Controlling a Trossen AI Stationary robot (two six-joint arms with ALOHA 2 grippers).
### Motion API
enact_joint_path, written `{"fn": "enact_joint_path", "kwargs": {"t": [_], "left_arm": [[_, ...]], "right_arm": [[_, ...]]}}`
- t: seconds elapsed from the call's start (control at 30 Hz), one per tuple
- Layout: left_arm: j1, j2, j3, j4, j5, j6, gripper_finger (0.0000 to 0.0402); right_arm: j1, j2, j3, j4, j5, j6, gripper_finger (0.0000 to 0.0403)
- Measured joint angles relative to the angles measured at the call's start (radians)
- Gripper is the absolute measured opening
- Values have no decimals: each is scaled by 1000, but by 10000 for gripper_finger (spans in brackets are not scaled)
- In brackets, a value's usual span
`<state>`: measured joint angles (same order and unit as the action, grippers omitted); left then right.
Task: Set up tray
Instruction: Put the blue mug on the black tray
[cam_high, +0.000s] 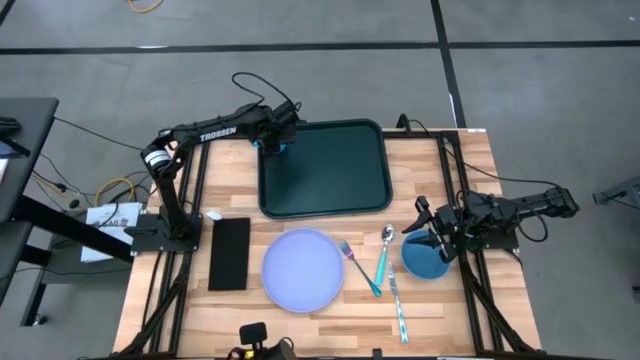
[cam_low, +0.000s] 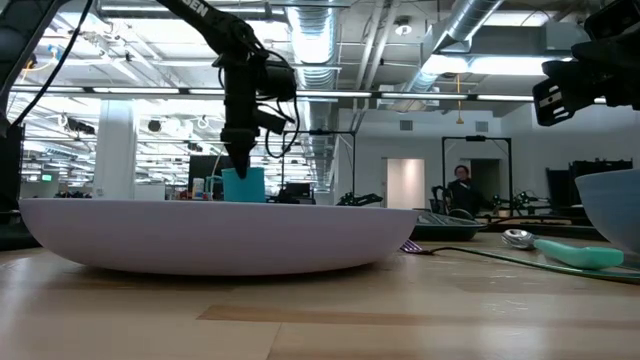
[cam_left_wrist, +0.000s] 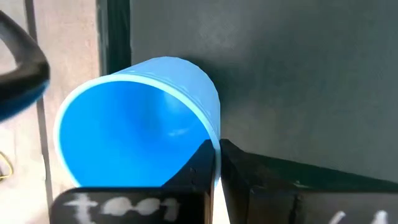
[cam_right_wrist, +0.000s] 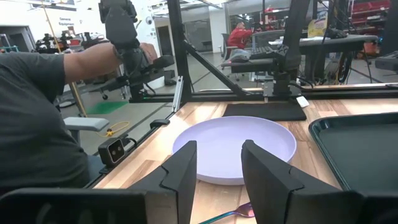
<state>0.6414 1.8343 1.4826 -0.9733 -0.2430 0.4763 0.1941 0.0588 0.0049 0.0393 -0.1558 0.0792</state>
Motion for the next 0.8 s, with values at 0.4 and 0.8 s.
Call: {"fn": "enact_joint_path", "kwargs": {"t": [0.4, 0.8], "left_arm": [[-1, 0, 0, 30, 27, 35, 1], [-1, 0, 0, 31, 25, 40, 38]], "right_arm": [[0, 0, 0, 0, 0, 0, 118], [0, 0, 0, 0, 0, 0, 118]]}}
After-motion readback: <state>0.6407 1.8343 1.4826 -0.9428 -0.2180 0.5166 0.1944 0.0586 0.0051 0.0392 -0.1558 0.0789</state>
